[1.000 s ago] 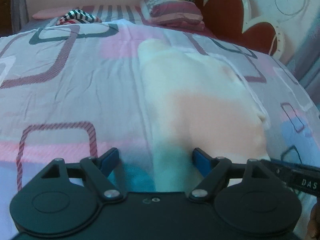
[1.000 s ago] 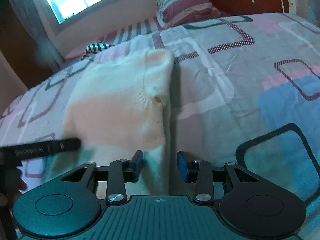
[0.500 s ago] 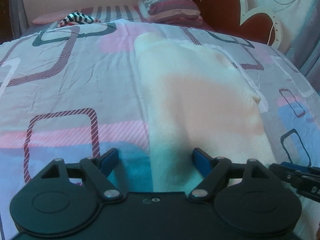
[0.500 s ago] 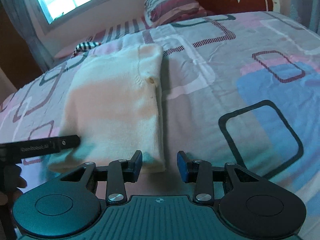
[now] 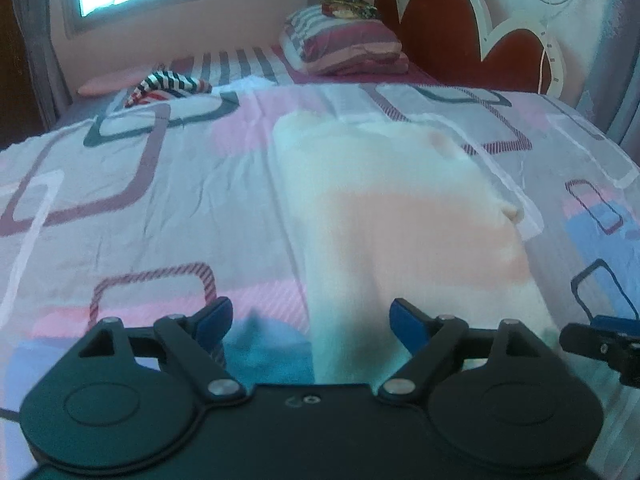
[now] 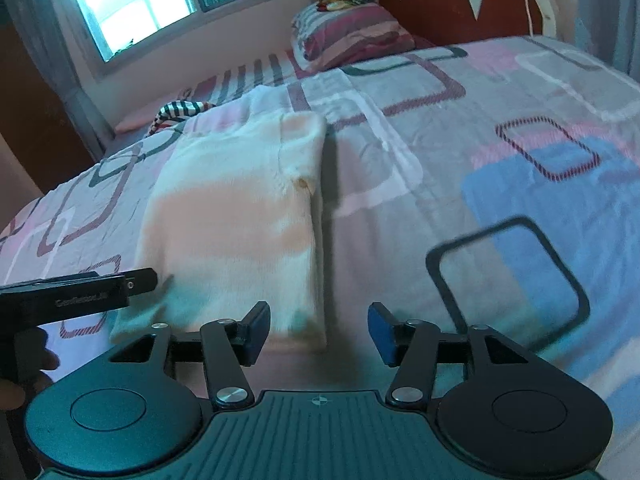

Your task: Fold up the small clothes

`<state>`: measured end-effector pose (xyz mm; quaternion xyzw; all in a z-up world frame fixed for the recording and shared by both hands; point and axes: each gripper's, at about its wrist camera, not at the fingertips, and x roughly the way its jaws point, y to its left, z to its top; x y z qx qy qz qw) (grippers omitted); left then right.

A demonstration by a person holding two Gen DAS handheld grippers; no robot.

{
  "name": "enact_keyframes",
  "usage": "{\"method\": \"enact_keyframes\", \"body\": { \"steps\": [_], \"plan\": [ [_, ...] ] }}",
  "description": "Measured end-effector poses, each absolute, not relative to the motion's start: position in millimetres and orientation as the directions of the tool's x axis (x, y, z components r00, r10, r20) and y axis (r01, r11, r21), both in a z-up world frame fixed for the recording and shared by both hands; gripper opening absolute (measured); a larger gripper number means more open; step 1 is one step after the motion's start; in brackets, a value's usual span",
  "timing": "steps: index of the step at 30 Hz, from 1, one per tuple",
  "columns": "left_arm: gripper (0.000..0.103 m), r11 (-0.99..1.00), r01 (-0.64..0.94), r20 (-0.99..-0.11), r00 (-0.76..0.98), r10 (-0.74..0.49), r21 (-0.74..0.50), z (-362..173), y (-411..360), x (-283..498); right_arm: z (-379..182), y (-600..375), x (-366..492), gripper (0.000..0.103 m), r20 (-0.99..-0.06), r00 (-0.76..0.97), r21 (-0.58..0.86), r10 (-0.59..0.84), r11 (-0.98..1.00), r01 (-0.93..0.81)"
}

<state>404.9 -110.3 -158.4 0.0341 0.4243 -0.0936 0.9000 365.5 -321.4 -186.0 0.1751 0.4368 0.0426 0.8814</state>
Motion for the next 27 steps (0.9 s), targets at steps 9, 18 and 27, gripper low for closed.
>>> {"method": "enact_keyframes", "body": {
  "steps": [9, 18, 27],
  "plan": [
    [0.089, 0.986, 0.163, -0.759, 0.637, -0.136, -0.040, -151.0, -107.3, 427.4, -185.2, -328.5, 405.2, 0.063, -0.728, 0.627, 0.390, 0.278, 0.920, 0.046],
    [0.089, 0.969, 0.107, -0.780, 0.577, -0.242, -0.221, -157.7, -86.8, 473.8, -190.1, -337.4, 461.9, 0.069, -0.699, 0.643, 0.428, 0.313, 0.904, 0.025],
    [0.086, 0.932, 0.134, -0.782, 0.511, -0.356, -0.336, -183.1, -95.1, 501.3, -227.8, -346.7, 520.1, 0.070, -0.686, 0.588, 0.560, 0.429, 0.827, 0.051]
  ]
}}
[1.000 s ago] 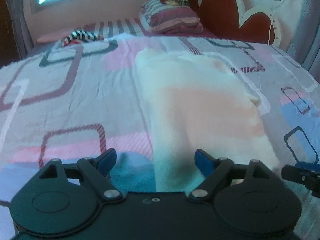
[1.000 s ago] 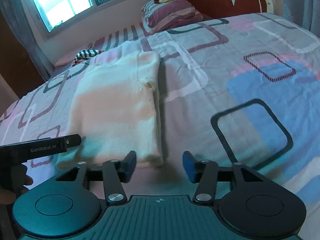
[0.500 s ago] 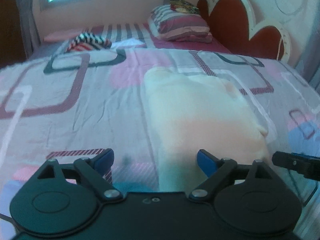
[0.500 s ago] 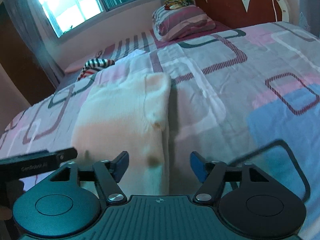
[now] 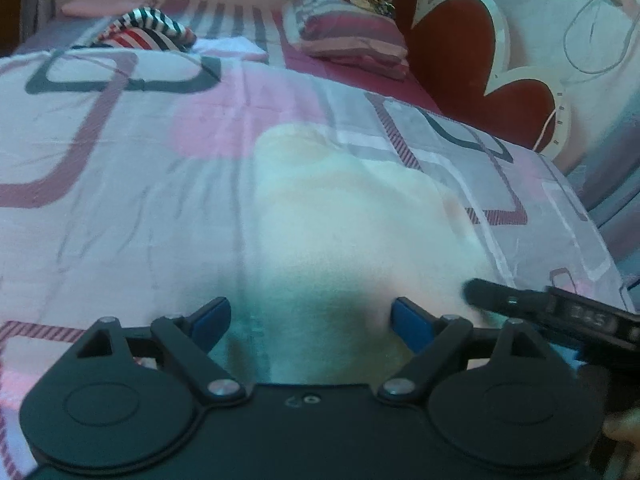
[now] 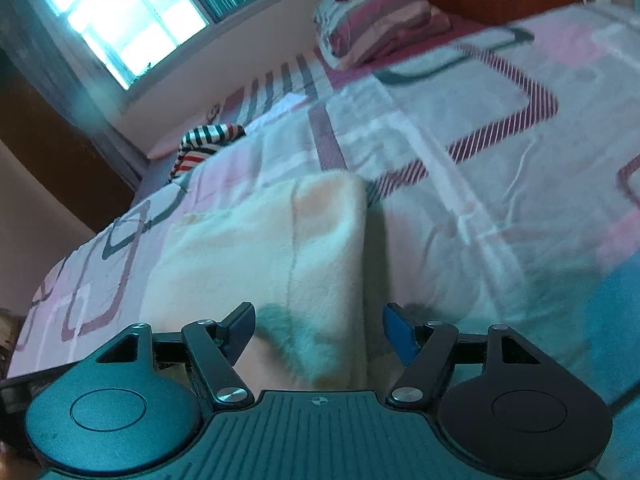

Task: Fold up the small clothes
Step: 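Grasp the sweater end with the right tool while the left tool grasps it too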

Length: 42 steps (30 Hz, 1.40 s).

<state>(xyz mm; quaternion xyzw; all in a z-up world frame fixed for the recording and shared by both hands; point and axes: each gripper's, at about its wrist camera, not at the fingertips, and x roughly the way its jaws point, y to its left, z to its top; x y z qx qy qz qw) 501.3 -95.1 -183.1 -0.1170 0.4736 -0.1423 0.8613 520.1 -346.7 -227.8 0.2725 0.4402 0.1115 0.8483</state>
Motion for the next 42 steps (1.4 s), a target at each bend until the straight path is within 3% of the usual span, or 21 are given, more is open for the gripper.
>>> {"method": "enact_keyframes", "body": {
  "steps": [4, 6, 16, 23, 32, 42],
  "plan": [
    [0.071, 0.912, 0.141, -0.777, 0.485, -0.402, -0.384, -189.4, -98.2, 505.3, -243.0, -347.5, 525.7, 0.070, -0.656, 0.575, 0.623, 0.489, 0.781, 0.048],
    [0.070, 0.914, 0.141, -0.779, 0.485, -0.399, -0.380, -188.7, -101.4, 505.1, -242.2, -345.4, 525.4, 0.068, -0.655, 0.574, 0.618, 0.491, 0.785, 0.033],
    [0.051, 0.913, 0.170, -0.769, 0.495, -0.404, -0.371, -182.5, -106.3, 501.9, -236.8, -337.1, 521.9, 0.037, -0.661, 0.574, 0.603, 0.483, 0.797, 0.023],
    [0.035, 0.917, 0.197, -0.755, 0.522, -0.398, -0.347, -168.6, -107.3, 493.8, -218.1, -327.5, 513.5, 0.030, -0.648, 0.600, 0.590, 0.469, 0.807, 0.007],
    [0.033, 0.918, 0.210, -0.716, 0.576, -0.394, -0.336, -129.6, -69.5, 471.0, -175.5, -283.5, 502.4, 0.030, -0.577, 0.620, 0.632, 0.532, 0.771, -0.073],
    [0.033, 0.956, 0.114, -0.705, 0.653, -0.278, -0.271, -88.9, 97.1, 433.9, -132.1, -121.2, 483.0, 0.030, -0.498, 0.567, 0.682, 0.657, 0.700, -0.212]
  ]
}}
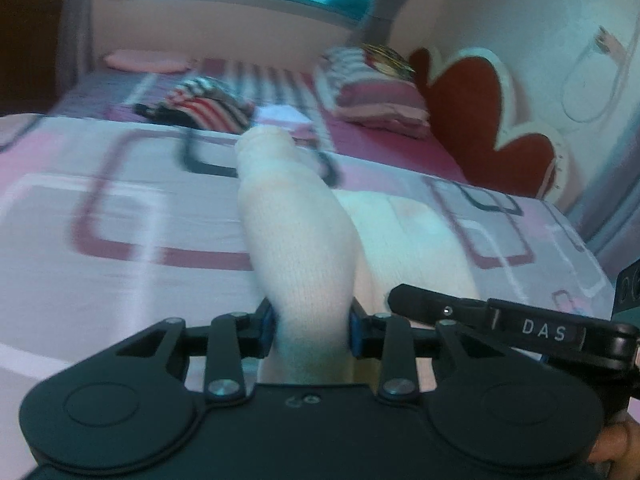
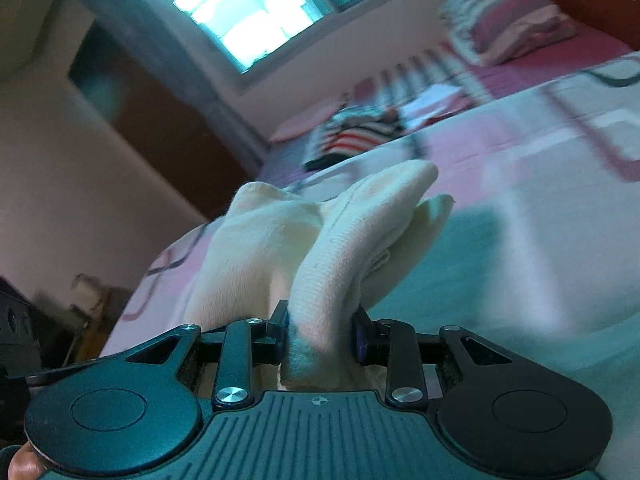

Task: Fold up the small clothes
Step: 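Grasp the sweater end with the right tool while the left tool grasps it too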

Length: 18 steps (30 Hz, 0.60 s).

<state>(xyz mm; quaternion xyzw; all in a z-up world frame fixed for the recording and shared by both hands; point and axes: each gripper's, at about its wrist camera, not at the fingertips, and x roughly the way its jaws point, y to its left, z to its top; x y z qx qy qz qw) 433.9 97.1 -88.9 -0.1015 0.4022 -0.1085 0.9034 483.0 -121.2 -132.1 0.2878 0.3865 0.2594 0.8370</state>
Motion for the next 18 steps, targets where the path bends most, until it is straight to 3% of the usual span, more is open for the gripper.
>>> {"method": "enact_keyframes", "body": {
  "steps": [9, 15, 18],
  "plan": [
    [0.033, 0.963, 0.011, -0.718, 0.665, -0.207, -0.268, -96.9, 255.1, 428.1, -134.0, 62.5, 485.5, 0.030, -0.495, 0.515, 0.699, 0.700, 0.673, -0.243],
    [0.034, 0.961, -0.039, -0.756, 0.626, -0.191, -0.275, -134.1, 305.3, 443.8, -161.5, 126.9, 497.0, 0.030, -0.554, 0.469, 0.661, 0.688, 0.706, -0.254],
    [0.049, 0.956, -0.045, -0.756, 0.623, -0.200, -0.290, -155.2, 320.0, 446.0, -179.9, 133.3, 506.8, 0.030, -0.604, 0.471, 0.620, 0.643, 0.751, -0.229]
  ]
}}
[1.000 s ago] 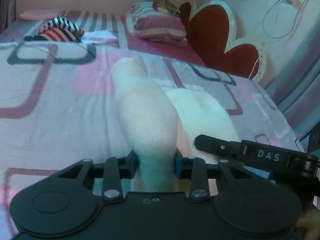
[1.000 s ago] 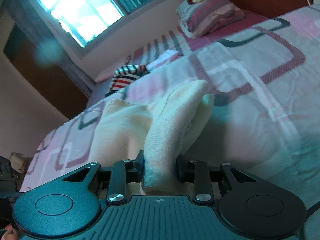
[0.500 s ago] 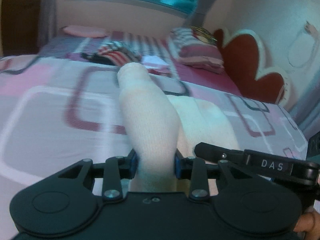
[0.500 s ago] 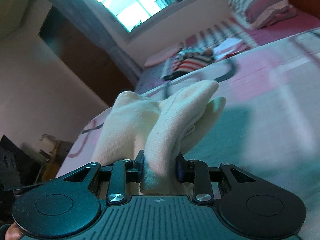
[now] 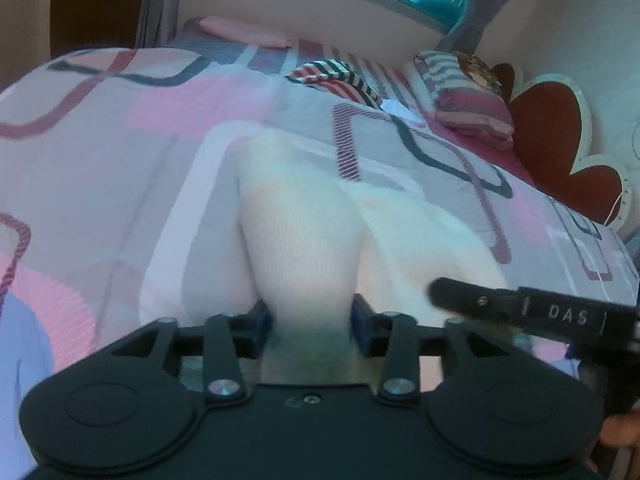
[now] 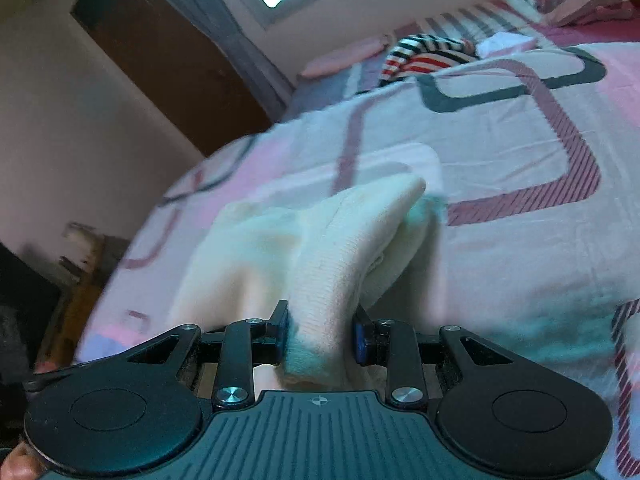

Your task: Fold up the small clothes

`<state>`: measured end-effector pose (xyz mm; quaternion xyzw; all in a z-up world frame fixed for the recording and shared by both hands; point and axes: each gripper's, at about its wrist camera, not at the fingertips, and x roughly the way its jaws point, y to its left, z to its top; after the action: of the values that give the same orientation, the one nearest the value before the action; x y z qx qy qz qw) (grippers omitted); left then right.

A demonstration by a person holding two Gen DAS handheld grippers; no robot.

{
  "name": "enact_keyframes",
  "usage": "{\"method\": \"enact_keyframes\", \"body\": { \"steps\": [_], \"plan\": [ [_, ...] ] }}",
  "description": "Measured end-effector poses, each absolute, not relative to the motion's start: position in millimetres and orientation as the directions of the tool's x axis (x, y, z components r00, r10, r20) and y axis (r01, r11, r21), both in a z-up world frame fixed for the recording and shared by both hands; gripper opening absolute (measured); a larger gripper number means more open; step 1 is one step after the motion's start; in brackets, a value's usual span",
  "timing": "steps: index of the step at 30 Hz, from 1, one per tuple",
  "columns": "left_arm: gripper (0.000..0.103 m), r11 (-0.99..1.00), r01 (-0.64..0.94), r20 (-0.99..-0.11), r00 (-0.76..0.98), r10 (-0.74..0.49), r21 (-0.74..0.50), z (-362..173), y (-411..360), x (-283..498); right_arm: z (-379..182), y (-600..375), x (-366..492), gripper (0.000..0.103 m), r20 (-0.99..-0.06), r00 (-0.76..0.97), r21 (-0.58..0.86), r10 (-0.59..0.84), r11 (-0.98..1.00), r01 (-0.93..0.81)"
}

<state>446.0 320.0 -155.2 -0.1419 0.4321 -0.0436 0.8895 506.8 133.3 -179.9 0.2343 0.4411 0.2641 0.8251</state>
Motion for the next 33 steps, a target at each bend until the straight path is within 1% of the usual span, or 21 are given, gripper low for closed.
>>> {"method": "enact_keyframes", "body": {
  "steps": [1, 2, 3, 4, 7, 9, 11, 14, 16, 18, 19, 20, 22, 23, 24, 30, 33],
  "plan": [
    [0.061, 0.954, -0.045, -0.754, 0.623, -0.205, -0.297, -158.8, 322.3, 446.7, -185.4, 131.9, 508.7, 0.031, -0.618, 0.469, 0.611, 0.631, 0.761, -0.217],
    [0.072, 0.955, -0.050, -0.756, 0.624, -0.198, -0.291, -160.4, 324.3, 445.6, -190.9, 129.6, 510.2, 0.033, -0.632, 0.465, 0.606, 0.620, 0.769, -0.202],
    [0.072, 0.958, -0.053, -0.757, 0.626, -0.187, -0.281, -160.6, 325.7, 444.0, -195.5, 125.6, 513.4, 0.043, -0.646, 0.463, 0.602, 0.607, 0.778, -0.181],
    [0.072, 0.958, -0.048, -0.754, 0.628, -0.192, -0.283, -159.1, 326.6, 443.1, -197.4, 121.6, 515.0, 0.050, -0.653, 0.472, 0.597, 0.593, 0.786, -0.160],
    [0.067, 0.961, -0.057, -0.735, 0.658, -0.167, -0.270, -146.2, 332.9, 436.2, -188.9, 105.6, 518.0, 0.051, -0.651, 0.510, 0.592, 0.562, 0.797, -0.123],
    [0.067, 0.963, -0.065, -0.700, 0.700, -0.143, -0.261, -135.3, 339.6, 430.4, -177.2, 100.2, 519.4, 0.051, -0.641, 0.554, 0.571, 0.531, 0.812, -0.118],
    [0.067, 0.957, -0.082, -0.684, 0.716, -0.138, -0.278, -128.2, 340.1, 436.3, -162.5, 101.6, 522.2, 0.051, -0.615, 0.601, 0.551, 0.511, 0.823, -0.137],
    [0.064, 0.940, -0.102, -0.699, 0.695, -0.168, -0.327, -135.5, 335.6, 453.7, -147.5, 118.8, 523.4, 0.050, -0.594, 0.620, 0.518, 0.512, 0.834, -0.191],
    [0.064, 0.947, -0.123, -0.743, 0.652, -0.149, -0.298, -151.8, 328.9, 464.3, -148.8, 133.0, 519.7, 0.049, -0.614, 0.598, 0.490, 0.515, 0.843, -0.223],
    [0.068, 0.945, -0.129, -0.762, 0.629, -0.155, -0.299, -165.1, 327.6, 468.2, -161.8, 143.2, 519.3, 0.047, -0.655, 0.564, 0.460, 0.503, 0.858, -0.231],
    [0.074, 0.944, -0.132, -0.762, 0.629, -0.157, -0.303, -168.5, 329.6, 466.9, -171.7, 147.4, 520.4, 0.043, -0.690, 0.544, 0.431, 0.478, 0.874, -0.222],
    [0.076, 0.945, -0.138, -0.763, 0.630, -0.147, -0.296, -169.5, 329.1, 467.8, -179.9, 149.5, 521.3, 0.043, -0.715, 0.536, 0.402, 0.449, 0.891, -0.211],
    [0.076, 0.948, -0.139, -0.763, 0.632, -0.138, -0.287, -167.2, 327.9, 466.0, -188.1, 144.9, 522.4, 0.043, -0.720, 0.537, 0.407, 0.440, 0.894, -0.187],
    [0.073, 0.949, -0.143, -0.763, 0.633, -0.131, -0.282, -164.1, 327.5, 463.5, -187.1, 142.9, 523.2, 0.043, -0.721, 0.538, 0.413, 0.436, 0.895, -0.172],
    [0.072, 0.949, -0.143, -0.760, 0.638, -0.127, -0.279, -159.2, 327.2, 459.0, -182.4, 141.3, 521.4, 0.043, -0.716, 0.549, 0.410, 0.431, 0.896, -0.168],
    [0.072, 0.968, -0.070, -0.741, 0.657, -0.137, -0.241, -137.6, 328.6, 411.6, -139.4, 133.9, 464.2, 0.043, -0.659, 0.580, 0.395, 0.479, 0.877, -0.275],
    [0.073, 0.973, -0.056, -0.759, 0.636, -0.138, -0.224, -141.8, 326.9, 387.3, -138.0, 135.9, 431.1, 0.043, -0.659, 0.559, 0.410, 0.504, 0.863, -0.295]
  ]
}}
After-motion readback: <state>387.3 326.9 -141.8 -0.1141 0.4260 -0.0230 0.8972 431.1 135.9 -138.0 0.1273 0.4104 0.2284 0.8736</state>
